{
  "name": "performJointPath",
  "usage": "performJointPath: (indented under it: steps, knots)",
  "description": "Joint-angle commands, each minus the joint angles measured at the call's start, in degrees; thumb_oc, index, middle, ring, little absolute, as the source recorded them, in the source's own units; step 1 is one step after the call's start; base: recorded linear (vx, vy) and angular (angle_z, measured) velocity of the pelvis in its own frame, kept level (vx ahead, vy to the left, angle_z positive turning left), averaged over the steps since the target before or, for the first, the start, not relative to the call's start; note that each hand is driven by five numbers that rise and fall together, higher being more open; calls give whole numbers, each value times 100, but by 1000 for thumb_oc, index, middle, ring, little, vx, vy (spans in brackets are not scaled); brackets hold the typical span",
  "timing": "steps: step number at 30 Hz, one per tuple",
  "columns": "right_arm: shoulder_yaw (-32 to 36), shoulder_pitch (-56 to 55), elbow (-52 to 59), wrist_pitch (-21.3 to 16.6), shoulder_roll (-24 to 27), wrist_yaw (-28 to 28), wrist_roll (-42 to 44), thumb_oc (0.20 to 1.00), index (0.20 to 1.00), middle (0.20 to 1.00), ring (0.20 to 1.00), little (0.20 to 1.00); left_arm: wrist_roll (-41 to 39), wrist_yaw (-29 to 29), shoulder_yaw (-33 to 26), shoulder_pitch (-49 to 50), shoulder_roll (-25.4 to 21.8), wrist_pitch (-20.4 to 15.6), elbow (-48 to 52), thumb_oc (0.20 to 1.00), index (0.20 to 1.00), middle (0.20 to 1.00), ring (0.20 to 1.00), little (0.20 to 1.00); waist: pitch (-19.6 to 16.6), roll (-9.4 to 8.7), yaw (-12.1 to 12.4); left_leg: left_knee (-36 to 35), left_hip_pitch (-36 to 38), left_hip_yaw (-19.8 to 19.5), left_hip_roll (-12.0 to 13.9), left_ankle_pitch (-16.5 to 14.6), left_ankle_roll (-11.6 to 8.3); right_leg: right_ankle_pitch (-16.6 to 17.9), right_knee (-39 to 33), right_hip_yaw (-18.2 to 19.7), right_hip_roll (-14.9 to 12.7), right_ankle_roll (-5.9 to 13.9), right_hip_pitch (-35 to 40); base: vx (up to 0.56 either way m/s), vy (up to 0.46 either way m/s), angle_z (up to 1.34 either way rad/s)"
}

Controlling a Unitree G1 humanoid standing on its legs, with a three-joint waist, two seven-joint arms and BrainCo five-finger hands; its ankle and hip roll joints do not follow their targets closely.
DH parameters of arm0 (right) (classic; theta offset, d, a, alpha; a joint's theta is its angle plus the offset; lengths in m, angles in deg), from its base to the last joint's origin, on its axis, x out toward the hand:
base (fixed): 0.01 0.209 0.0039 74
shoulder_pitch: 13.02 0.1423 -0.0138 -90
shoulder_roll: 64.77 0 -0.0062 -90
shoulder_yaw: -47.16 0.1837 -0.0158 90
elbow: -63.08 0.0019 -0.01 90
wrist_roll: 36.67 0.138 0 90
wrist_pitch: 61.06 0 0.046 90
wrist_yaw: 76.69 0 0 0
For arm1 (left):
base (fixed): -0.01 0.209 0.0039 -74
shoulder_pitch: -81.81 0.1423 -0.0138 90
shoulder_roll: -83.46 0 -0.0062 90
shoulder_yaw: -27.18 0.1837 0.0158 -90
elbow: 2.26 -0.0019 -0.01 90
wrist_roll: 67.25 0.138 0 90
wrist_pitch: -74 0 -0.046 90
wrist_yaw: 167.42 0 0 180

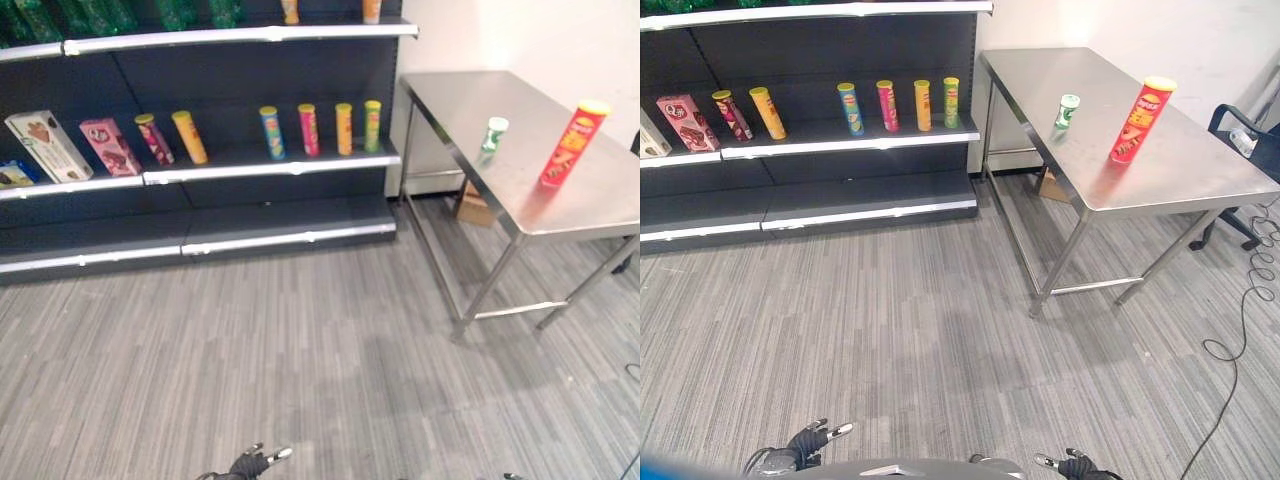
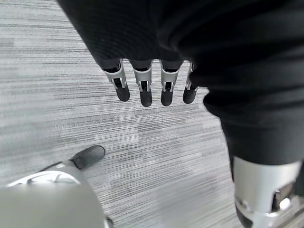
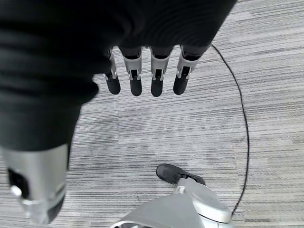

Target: Put the goods on the table back onto the shelves and tidy them up.

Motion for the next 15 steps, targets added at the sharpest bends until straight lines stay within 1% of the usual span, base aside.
performJointPath:
  steps: [1,7,15]
  knots:
    - [-182,362,-257,-71,138,-57,-54,1000,1000,1000,1000,1000,384,-29,113,-443,-117,-111,-414,1000,1000,1000,1000,1000,21,-8,-160,85,-180,-27,412,270,-594,-215,74,-234,-317,472,-116,-31,3,-4]
    - [-165,319,-505,-25,142,-58,-122,1000,1000,1000,1000,1000,532,-24,212,-477,-109,-88,-472,1000,1000,1000,1000,1000,29,1,-204,110,-222,19,437,286,-609,-216,74,-247,-310,464,-130,0,0,0]
    - [-255,382,-397,-22,180,-42,-181,1000,1000,1000,1000,1000,662,-34,259,-504,-105,-61,-522,1000,1000,1000,1000,1000,36,15,-208,127,-228,32,487,312,-638,-248,74,-224,-270,431,-130,-6,-12,0]
